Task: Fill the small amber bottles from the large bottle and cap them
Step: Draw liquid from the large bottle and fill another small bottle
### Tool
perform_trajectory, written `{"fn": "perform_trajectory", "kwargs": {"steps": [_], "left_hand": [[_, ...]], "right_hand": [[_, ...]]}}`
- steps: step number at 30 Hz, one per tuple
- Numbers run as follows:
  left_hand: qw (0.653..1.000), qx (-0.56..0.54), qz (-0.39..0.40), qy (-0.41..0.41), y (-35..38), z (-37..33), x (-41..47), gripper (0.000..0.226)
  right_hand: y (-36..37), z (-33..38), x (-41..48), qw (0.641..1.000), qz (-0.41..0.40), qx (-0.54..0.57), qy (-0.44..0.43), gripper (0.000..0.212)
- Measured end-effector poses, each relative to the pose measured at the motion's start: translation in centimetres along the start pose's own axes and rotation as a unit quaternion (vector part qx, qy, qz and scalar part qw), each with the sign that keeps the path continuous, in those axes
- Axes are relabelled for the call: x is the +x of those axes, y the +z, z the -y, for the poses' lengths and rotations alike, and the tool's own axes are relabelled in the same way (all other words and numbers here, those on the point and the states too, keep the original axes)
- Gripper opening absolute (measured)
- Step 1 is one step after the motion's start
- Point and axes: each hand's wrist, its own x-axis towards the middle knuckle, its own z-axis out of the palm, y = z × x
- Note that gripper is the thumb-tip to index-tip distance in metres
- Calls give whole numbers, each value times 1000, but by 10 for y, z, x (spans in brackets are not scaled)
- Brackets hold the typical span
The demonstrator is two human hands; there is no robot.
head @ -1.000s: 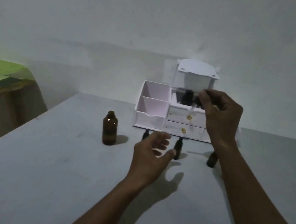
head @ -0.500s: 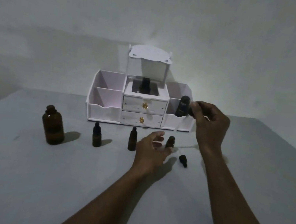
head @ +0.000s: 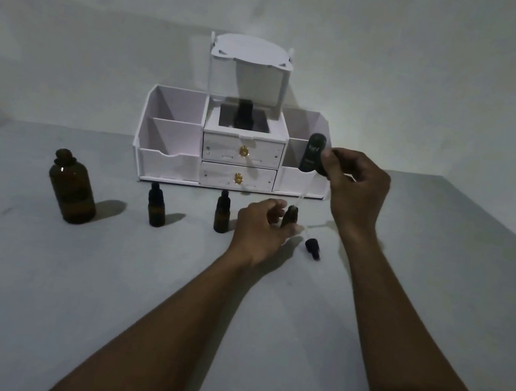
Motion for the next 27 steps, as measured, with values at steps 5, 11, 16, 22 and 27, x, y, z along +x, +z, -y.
{"fn": "perform_trajectory", "kwargs": {"steps": [5,11,16,22,27], "left_hand": [[999,33,10,12,-1,-7,-7,45],[998,52,13,16,-1,-6,-7,40],[997,73,25,11,-1,-7,-4,42],[997,77,18,14,2,-4,-3,40],[996,85,18,13,3,-3,0,41]], "right_hand": [[3,-1,-3,1000,11,-6,-10,9],[7,-3,-5,999,8,-37,-37,13],[8,-4,-3,998,10,-54,-42,14],[9,-5,-3,997,7,-59,-55,14],[8,-4,-5,997,14,-50,-58,13]]}}
